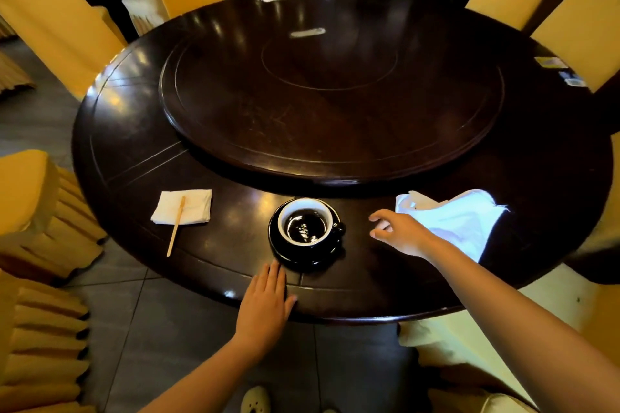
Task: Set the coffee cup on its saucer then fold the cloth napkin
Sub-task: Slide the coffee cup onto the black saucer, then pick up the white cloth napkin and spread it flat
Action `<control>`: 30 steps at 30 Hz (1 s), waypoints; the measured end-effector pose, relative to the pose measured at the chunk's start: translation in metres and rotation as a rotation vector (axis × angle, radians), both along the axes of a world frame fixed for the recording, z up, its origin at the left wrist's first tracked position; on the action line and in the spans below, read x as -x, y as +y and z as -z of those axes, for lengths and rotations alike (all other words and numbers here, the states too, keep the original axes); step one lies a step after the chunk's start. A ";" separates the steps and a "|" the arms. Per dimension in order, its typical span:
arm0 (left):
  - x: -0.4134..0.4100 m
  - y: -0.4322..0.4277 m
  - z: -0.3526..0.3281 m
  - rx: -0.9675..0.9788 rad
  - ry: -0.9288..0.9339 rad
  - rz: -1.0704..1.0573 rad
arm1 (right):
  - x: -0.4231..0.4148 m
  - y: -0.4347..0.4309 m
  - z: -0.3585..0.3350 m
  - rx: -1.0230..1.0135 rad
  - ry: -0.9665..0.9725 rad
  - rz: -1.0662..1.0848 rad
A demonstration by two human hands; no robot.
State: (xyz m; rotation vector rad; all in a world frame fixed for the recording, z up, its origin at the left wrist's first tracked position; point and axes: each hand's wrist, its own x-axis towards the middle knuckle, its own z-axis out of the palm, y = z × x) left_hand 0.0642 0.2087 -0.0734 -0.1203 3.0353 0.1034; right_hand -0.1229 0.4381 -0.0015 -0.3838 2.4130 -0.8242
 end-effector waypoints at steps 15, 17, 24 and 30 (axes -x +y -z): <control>0.043 0.099 0.003 -0.119 -0.222 0.306 | -0.035 0.122 0.054 -0.567 0.291 0.036; 0.042 0.100 0.002 -0.095 -0.224 0.297 | -0.042 0.122 0.060 -0.519 0.438 0.128; 0.080 0.129 -0.026 -0.131 -0.111 0.180 | -0.050 0.111 0.052 -0.402 0.487 0.291; 0.149 0.154 -0.045 -0.423 -0.129 0.249 | -0.046 0.121 0.044 -0.279 0.371 0.372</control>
